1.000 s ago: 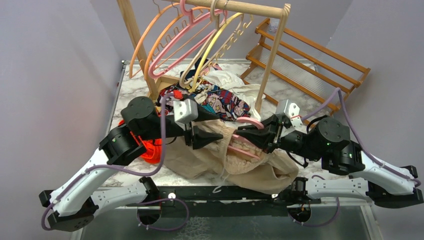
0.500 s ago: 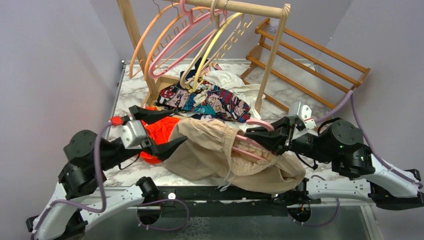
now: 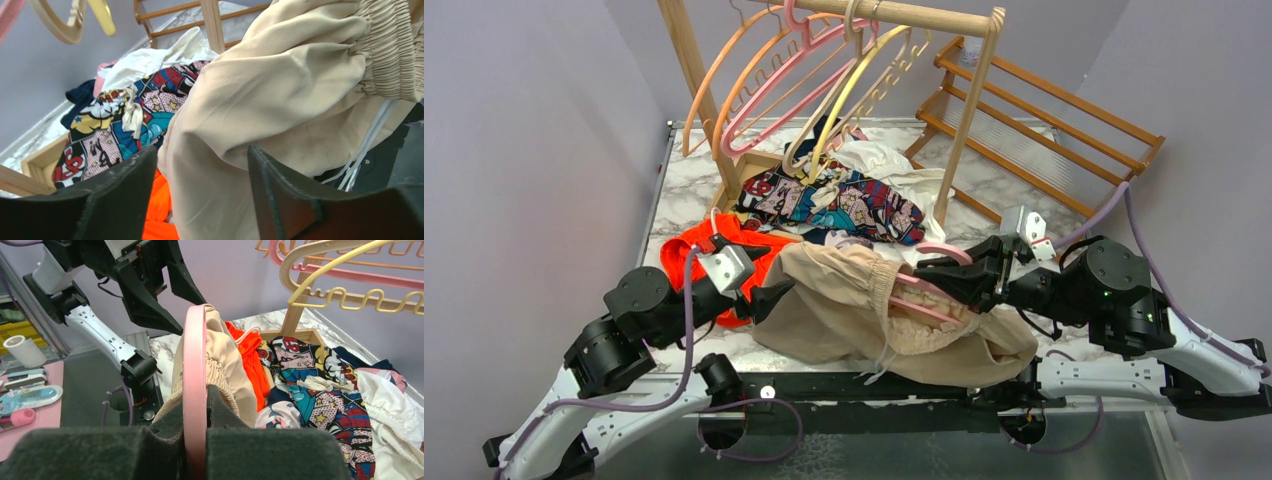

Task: Place the shorts on the hanger
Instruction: Hang the shorts on the hanger.

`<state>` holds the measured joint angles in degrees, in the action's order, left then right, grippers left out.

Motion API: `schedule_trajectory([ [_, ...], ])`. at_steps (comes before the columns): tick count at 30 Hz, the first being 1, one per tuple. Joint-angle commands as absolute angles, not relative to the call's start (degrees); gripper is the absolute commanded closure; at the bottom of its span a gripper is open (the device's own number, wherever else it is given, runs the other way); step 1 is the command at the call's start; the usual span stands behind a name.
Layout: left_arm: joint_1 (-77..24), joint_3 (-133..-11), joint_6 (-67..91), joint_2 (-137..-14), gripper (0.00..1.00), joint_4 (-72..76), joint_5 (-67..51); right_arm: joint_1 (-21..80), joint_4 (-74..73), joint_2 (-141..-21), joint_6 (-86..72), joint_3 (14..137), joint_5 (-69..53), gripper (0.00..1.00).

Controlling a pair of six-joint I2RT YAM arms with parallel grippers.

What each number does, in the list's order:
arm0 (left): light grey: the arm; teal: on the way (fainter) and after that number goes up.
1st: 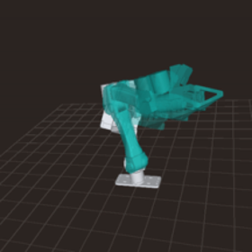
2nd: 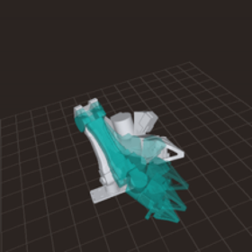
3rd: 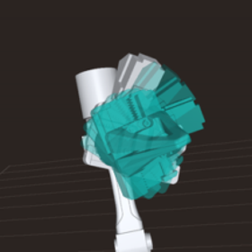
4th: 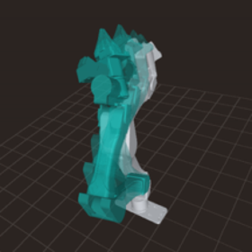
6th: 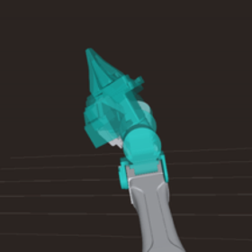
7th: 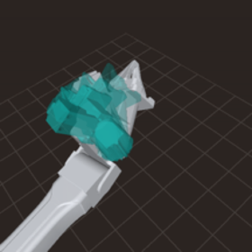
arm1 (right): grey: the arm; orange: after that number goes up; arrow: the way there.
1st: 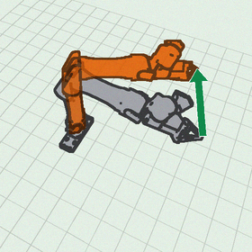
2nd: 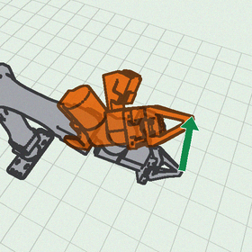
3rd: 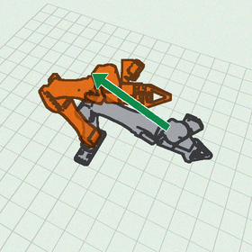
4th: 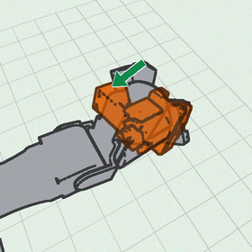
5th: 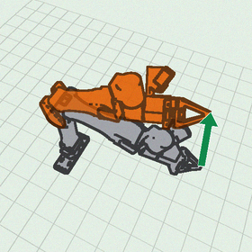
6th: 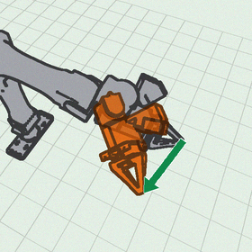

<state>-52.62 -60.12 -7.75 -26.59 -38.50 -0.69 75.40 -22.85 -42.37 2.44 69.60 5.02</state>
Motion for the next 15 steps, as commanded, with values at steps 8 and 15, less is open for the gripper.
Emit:
schedule_trajectory([
  [8, -52.74, -55.86, -7.84, -27.58, 0.59, -37.87, 0.02, 75.67, -21.47, -42.51, 1.59, 72.62, 2.22, 0.99],
  [15, -52.74, -57.76, -9.53, -27.21, 1.00, -37.74, -0.91, 75.71, -23.03, -43.05, 1.91, 73.65, 3.02, 0.99],
])
